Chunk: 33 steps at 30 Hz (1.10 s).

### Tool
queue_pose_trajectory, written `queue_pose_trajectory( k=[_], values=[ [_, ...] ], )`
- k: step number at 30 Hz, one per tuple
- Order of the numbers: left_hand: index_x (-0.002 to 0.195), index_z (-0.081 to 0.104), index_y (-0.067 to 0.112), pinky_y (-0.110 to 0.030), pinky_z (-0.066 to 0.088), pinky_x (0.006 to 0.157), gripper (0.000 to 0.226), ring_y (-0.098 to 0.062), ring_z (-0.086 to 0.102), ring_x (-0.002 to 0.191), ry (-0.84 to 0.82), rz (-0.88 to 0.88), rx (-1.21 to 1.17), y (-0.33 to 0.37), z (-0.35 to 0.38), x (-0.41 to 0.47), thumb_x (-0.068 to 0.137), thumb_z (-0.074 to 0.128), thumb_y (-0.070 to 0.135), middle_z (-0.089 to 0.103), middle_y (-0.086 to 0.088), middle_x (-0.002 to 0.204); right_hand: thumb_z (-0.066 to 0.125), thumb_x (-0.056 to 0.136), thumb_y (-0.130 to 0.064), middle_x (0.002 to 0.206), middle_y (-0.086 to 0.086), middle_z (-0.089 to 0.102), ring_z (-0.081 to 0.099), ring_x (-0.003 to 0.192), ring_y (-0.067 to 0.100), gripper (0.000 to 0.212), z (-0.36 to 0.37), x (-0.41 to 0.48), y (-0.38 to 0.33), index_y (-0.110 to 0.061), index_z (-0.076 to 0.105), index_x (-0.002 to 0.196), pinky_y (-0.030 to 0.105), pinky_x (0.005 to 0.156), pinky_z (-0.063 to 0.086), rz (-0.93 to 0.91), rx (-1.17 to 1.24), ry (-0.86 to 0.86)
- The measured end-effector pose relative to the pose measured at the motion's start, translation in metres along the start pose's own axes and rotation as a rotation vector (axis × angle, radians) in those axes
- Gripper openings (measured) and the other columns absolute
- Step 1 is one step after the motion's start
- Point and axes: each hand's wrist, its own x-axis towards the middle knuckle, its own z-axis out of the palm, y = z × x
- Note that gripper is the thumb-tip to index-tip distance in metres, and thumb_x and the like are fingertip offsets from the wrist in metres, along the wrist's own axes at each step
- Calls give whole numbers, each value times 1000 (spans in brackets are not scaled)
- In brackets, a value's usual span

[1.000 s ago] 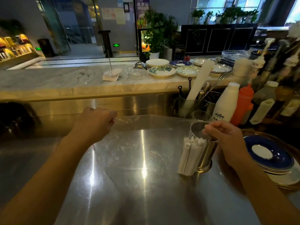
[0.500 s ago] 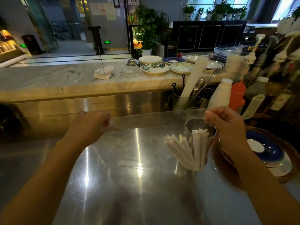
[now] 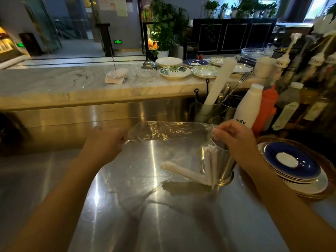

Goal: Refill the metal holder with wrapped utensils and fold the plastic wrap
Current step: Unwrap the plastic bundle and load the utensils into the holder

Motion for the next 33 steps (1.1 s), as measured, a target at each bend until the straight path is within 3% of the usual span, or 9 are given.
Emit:
queue_pose_trajectory(
  k=[5, 10, 14, 18, 21, 24, 27, 30, 33],
  values=[
    [76, 57, 12, -29, 35, 52, 12, -24, 52, 61, -29, -98, -40, -15, 2, -7, 82, 55, 2, 61, -8, 69, 61, 84, -16, 69, -9, 62, 59, 64, -4, 21, 13, -4, 3, -33, 55, 73, 5, 58, 45, -20, -21, -41],
    [85, 62, 10, -38, 38, 74, 3, -32, 57, 75, 30, -181, -86, -28, 3, -12, 83, 60, 8, 62, -10, 75, 61, 83, -22, 69, -17, 69, 65, 68, 3, 16, 6, -4, 9, -35, 58, 74, 9, 58, 50, 21, 118, 153],
    [86, 61, 11, -38, 33, 82, 4, -29, 55, 80, -42, -170, -62, -26, 8, -11, 86, 57, 10, 65, -11, 81, 62, 82, -17, 66, -7, 66, 63, 66, 3, 21, 17, -6, 14, -34, 58, 71, 10, 61, 50, 66, 78, 45],
    [88, 62, 12, -41, 33, 85, 8, -33, 59, 86, 22, -193, -116, -26, 7, -9, 83, 58, 7, 68, -12, 87, 67, 78, -20, 84, -8, 65, 64, 75, -3, 16, 19, -3, 10, -33, 59, 85, 8, 61, 49, 103, 117, -117],
    [114, 55, 18, -49, 29, 99, 36, -29, 55, 109, -96, -191, -160, -24, 8, -7, 81, 67, 24, 64, -7, 115, 63, 82, -17, 82, -7, 64, 64, 76, 3, 16, 20, -8, 11, -32, 60, 82, 13, 61, 52, 92, 24, -176],
    [127, 45, 23, -51, 24, 106, 56, -27, 47, 122, -254, -189, -173, -20, 11, -4, 79, 67, 40, 55, -5, 130, 60, 84, -20, 67, -1, 62, 60, 63, 14, 17, 17, -14, 13, -28, 61, 69, 23, 58, 49, 116, -58, -56],
    [100, 62, 22, -44, 37, 96, 16, -26, 57, 103, -223, -151, -231, -13, 12, -3, 85, 64, 25, 66, -4, 105, 59, 84, -25, 71, 0, 64, 62, 68, 17, 13, 6, -10, 10, -26, 62, 72, 28, 63, 51, 111, -9, 126],
    [84, 68, 18, -38, 38, 79, 5, -23, 56, 75, -15, -93, -250, -14, 6, -2, 85, 63, 18, 58, 3, 72, 56, 85, -26, 74, -6, 62, 61, 71, 9, 14, 0, -7, 8, -30, 58, 72, 16, 59, 51, 96, -29, 188],
    [85, 68, 17, -37, 37, 80, 4, -23, 58, 77, -60, -42, -157, -12, 0, -1, 84, 64, 18, 65, -2, 78, 57, 85, -23, 72, -4, 63, 59, 66, 2, 18, 1, -11, 10, -30, 59, 68, 13, 59, 48, 136, -32, 97]
  ],
)
